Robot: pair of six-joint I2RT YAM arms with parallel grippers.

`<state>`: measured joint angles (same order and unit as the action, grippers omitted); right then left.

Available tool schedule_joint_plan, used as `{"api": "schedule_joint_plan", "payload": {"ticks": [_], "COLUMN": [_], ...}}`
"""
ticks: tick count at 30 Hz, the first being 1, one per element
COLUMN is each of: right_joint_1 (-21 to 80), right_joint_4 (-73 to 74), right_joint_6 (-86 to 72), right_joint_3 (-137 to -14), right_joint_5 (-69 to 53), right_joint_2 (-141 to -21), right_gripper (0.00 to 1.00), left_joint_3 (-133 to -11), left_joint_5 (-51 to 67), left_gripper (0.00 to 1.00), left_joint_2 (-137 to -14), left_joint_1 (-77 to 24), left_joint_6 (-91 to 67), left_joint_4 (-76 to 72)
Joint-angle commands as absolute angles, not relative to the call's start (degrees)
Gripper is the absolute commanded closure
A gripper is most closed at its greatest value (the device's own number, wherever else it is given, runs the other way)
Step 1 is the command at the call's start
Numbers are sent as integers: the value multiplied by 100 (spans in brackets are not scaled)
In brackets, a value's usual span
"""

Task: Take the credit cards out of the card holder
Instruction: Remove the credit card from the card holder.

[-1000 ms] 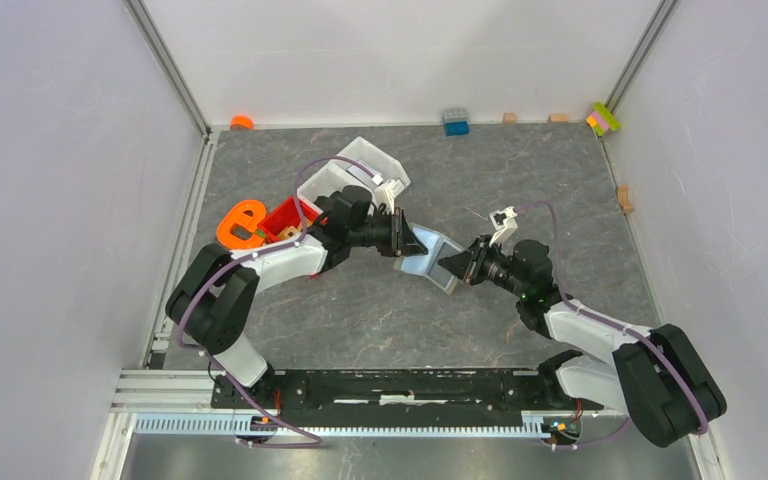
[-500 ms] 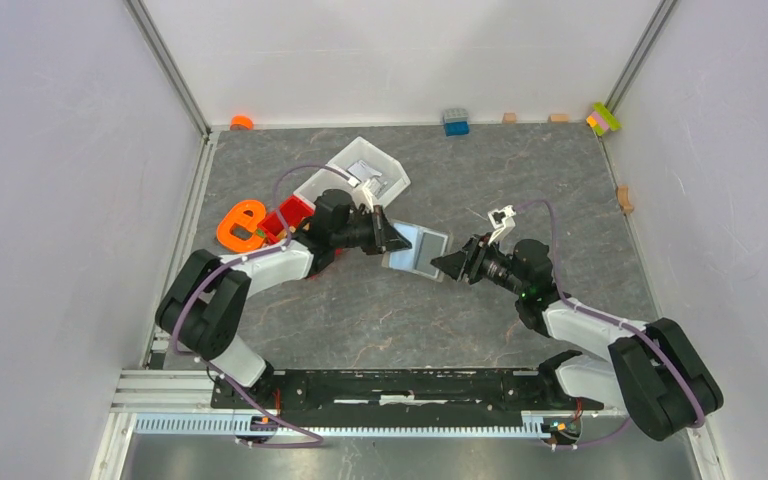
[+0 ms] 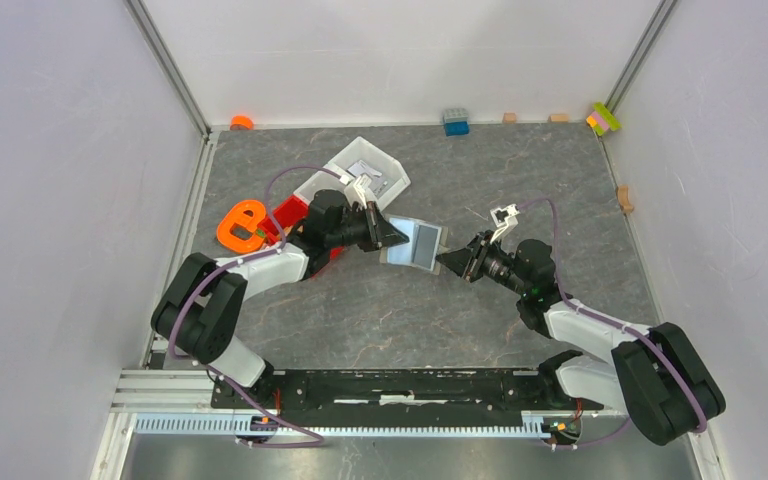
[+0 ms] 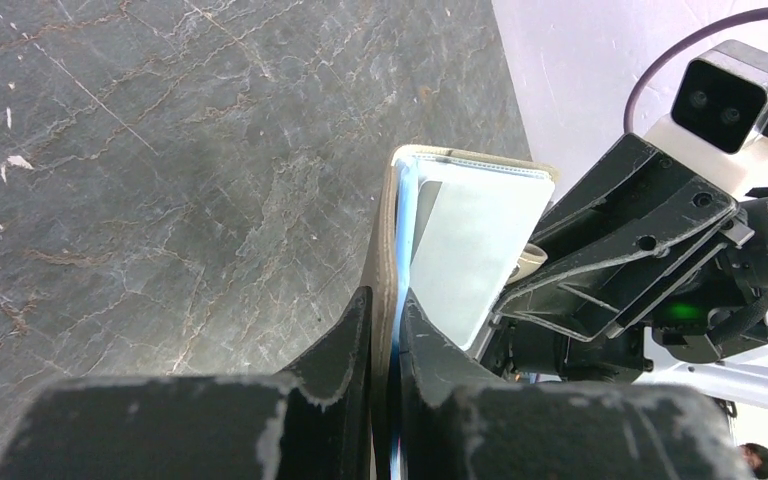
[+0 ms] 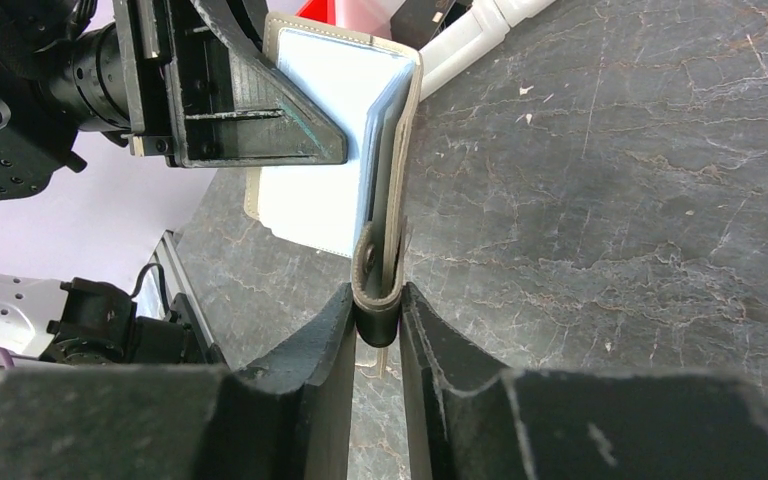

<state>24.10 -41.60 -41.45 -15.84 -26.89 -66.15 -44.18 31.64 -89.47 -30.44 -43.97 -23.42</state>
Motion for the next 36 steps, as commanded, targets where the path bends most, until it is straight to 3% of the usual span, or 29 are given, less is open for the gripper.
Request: {"api": "schedule_joint_plan", "payload": {"ticks": [1, 16, 23, 31, 36], "right_joint_1": [2396, 2401, 2410, 2425, 2450], "right_joint_4": [-4427, -4474, -4474, -4561, -4564], "right_joint_6": [-4086, -4107, -4117, -4117, -4109], "right_joint_3": [-1600, -1620, -1622, -1611, -1634], "right_joint_5": [-2723, -2769, -2764, -2812, -2830], "right_joint_2": [-6654, -6767, -6781, -6746, -6794], "right_gripper": [74, 69, 55, 54, 45], "left_joint_3": [-4420, -4479, -4604, -4691, -4768], "left_joint_5": [3288, 3531, 3447, 3420, 3411], "left_gripper": [98, 98, 98, 98, 98], "left_joint_2": [-8761, -8896, -8912, -8964, -9022], "left_joint_1": [-3006, -3076, -3203, -3251, -3313], "left_joint_6": [-4628, -4698, -4505, -4423, -4356], "left_joint_4": [-2856, -3034, -2766, -2612, -2509]}}
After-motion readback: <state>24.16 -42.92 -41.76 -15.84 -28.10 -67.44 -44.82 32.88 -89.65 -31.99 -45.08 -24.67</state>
